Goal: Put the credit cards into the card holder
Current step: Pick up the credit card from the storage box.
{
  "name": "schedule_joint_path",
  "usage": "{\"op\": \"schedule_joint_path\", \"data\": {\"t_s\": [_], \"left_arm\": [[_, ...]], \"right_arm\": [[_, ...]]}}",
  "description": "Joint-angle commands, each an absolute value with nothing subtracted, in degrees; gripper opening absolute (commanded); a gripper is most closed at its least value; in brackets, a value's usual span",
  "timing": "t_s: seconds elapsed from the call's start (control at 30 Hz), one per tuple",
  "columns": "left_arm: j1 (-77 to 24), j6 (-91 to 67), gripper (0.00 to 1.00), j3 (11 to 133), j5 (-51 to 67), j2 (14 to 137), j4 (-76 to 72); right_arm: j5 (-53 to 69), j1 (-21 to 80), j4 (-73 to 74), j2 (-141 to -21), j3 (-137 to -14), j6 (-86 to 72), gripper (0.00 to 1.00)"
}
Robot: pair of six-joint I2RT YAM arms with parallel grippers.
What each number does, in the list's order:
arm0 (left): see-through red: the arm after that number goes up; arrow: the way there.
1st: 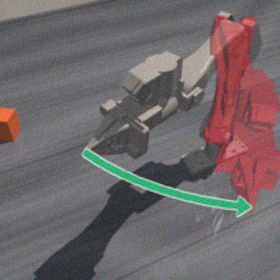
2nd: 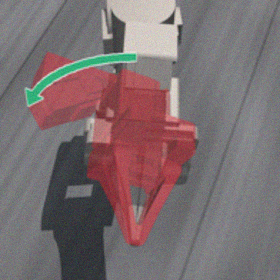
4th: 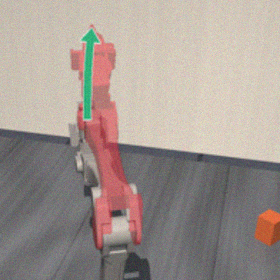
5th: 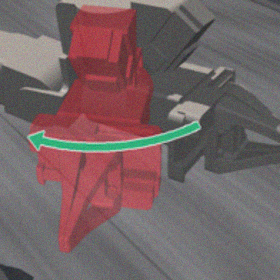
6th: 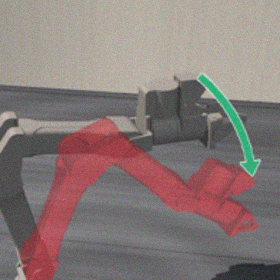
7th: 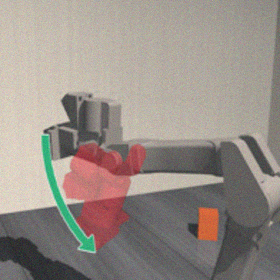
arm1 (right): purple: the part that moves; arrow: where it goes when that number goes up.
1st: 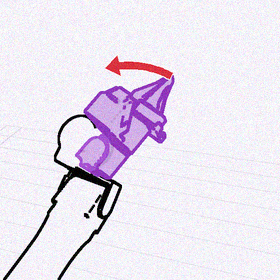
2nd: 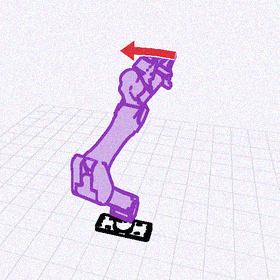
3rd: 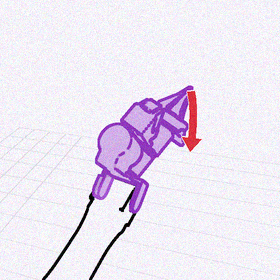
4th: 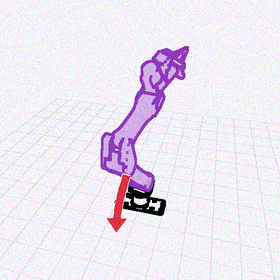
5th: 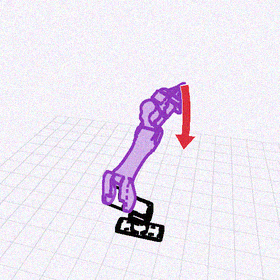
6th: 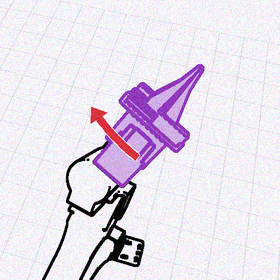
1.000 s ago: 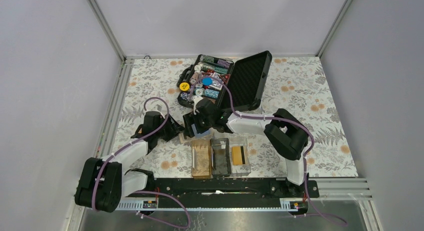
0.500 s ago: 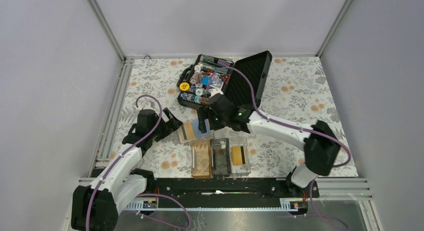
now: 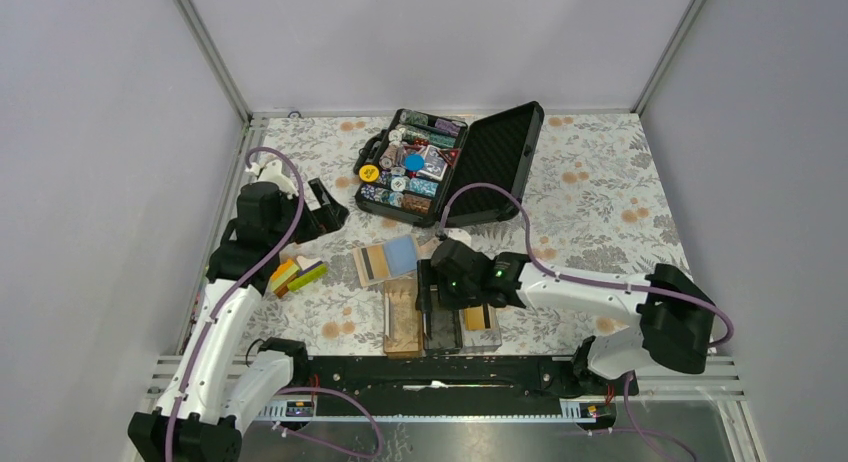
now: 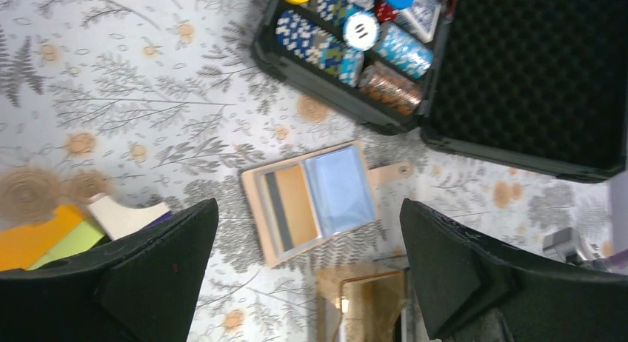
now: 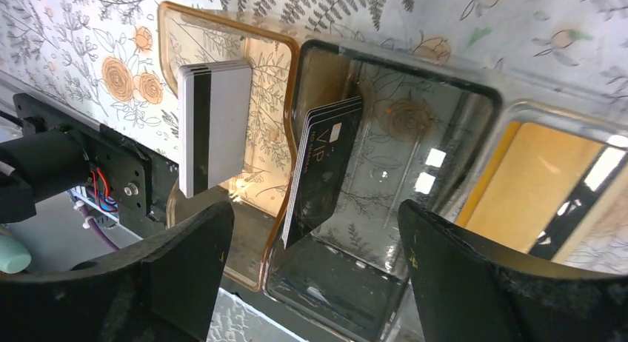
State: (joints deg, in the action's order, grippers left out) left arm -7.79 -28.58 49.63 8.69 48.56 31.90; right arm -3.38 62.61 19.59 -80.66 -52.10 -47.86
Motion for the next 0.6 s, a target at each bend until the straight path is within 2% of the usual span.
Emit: {"op": "schedule_joint_path", "data": {"t_s": [0.0, 0.57], "left_arm": [[-7.4, -22.3, 0.99, 50.7, 2.9, 49.5, 34.9], [-7.4, -21.7, 0.99, 49.5, 2.5, 48.4, 34.8]], "right_arm": [[-2.4, 65.0, 12.6, -83.4, -51.7, -53.6, 0.88], [1.5, 66.8, 7.5, -90.9, -53.3, -55.1, 0.86]]}}
